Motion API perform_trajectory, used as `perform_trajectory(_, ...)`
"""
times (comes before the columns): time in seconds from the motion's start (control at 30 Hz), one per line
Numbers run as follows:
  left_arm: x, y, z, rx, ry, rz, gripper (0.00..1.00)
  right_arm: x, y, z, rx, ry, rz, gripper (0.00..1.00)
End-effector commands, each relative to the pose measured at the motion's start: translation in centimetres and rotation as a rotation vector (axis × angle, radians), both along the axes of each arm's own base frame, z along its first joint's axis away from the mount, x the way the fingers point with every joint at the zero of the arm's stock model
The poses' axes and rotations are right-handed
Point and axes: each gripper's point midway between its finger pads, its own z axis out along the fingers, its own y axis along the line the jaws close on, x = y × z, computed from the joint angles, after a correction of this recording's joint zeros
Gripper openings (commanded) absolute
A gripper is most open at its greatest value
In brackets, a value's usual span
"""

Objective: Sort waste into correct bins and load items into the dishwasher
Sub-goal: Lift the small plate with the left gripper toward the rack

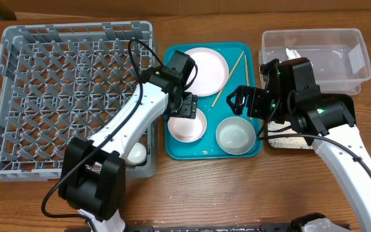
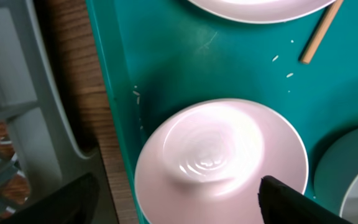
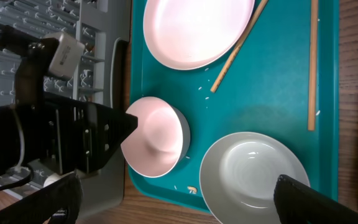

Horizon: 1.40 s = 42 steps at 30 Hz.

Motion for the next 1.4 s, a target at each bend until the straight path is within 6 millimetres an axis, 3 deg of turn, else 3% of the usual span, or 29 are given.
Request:
perform_trajectory(0.0, 0.7, -0.4, -0.4, 0.006, -0.012, 0.006, 0.79, 0.3, 0.0, 1.1, 0.000, -0.036, -0.001, 1.00)
perform_trajectory(0.4, 1.2, -0.5, -3.9, 0.043, 0.034, -0.041, 0.63, 0.3, 0.0, 1.1, 0.000, -0.036, -0.001, 1.00)
perform_trajectory(0.53, 1.0, -0.5, -5.3, 0.056, 0.067, -0.041, 0.42, 0.3, 0.0, 1.1, 0.000, -0.036, -0.001, 1.00)
perform_trajectory(0.7, 1.0, -0.4, -5.3, 0.056, 0.067, -0.041, 0.08, 0.3, 0.0, 1.1, 0.000, -0.036, -0.001, 1.00)
perform_trajectory(0.8, 1.0, -0.4, -4.6, 0.056, 0.066, -0.040, 0.04, 0.3, 0.0, 1.1, 0.000, -0.036, -0.001, 1.00)
perform_trajectory(0.97, 1.5, 0.2, -0.7, 0.060, 0.052, -0.031, 0.04, 0.3, 0.0, 1.1, 0.000, -0.036, -0.001, 1.00)
perform_trajectory(1.13, 3.4, 2.3, 6.9, 0.125, -0.095, 0.006, 0.04, 0.3, 0.0, 1.0, -0.001, -0.033, -0.001, 1.00)
perform_trajectory(1.3, 5.5, 7.3, 15.1, 0.348, -0.365, 0.126, 0.04, 0.3, 0.0, 1.0, -0.001, -0.033, -0.001, 1.00)
perform_trajectory(1.37, 5.8, 9.5, 17.5, 0.447, -0.455, 0.201, 0.04, 0.3, 0.0, 1.0, -0.001, -0.032, -0.001, 1.00)
